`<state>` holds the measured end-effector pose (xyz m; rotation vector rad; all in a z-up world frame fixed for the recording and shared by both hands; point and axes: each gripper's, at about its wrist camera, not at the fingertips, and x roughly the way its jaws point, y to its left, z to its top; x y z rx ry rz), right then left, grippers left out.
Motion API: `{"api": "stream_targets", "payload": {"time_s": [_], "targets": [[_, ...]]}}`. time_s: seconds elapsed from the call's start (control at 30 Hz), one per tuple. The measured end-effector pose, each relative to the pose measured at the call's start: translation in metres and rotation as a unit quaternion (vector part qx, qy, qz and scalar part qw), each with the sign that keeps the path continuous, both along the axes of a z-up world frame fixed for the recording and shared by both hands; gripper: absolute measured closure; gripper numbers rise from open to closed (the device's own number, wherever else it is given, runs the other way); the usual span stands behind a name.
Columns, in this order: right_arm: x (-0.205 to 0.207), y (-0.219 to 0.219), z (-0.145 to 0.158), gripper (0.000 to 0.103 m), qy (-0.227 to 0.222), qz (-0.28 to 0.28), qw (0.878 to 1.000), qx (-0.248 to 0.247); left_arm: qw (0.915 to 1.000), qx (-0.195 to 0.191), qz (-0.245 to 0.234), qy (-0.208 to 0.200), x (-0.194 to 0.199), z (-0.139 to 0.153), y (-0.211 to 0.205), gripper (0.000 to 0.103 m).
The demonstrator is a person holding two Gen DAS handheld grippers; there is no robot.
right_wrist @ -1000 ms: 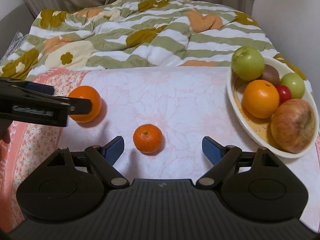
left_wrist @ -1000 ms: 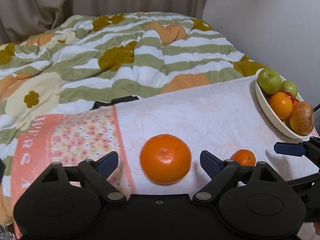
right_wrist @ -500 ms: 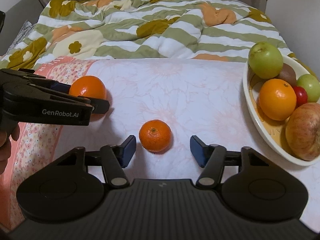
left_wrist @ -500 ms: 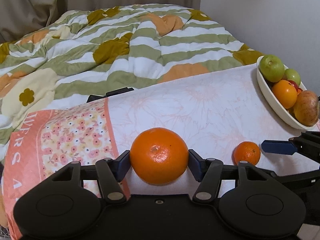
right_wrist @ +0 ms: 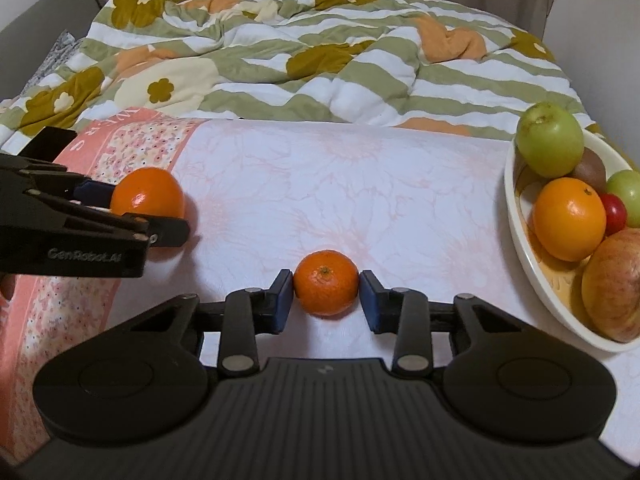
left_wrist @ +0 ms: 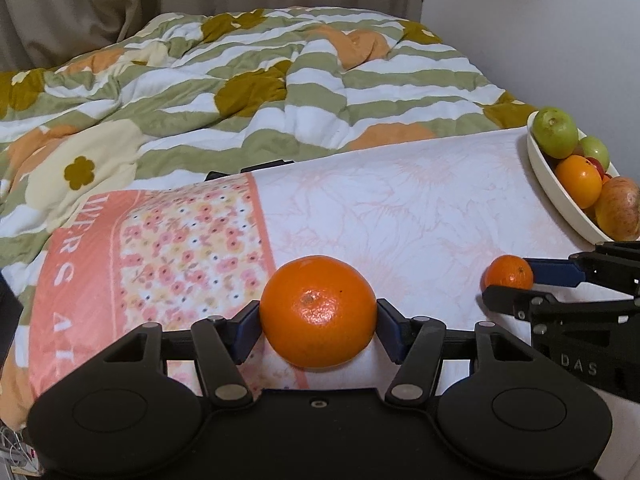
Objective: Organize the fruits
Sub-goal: 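Carry the orange and tangerine over the white bowl with both tools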
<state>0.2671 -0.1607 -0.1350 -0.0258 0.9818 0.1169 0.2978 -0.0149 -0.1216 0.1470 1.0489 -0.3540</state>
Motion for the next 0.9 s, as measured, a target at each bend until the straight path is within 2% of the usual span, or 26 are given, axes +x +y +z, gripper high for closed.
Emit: {"api": "stream_targets", "payload": {"time_s": [0.43, 0.67, 0.9], "targets": [[-0.036, 0.003, 0.032, 0.052, -0.033, -0.013, 0.999, -0.004, 0.9988, -0.018, -0.003, -0.045, -0.036, 0.039, 0.010, 0.039], [-0.080, -0.001, 0.059, 0.052, -0.057, -0.041, 0.998, 0.003, 0.9960, -0.036, -0.026, -0.078, -0.067, 0.066, 0.002, 0.039], [-0.121, -0.025, 0.084, 0.052, -0.075, -0.082, 0.994, 0.021, 0.9919, -0.065, -0.059, -0.092, -0.095, 0.086, -0.019, 0.039]]}}
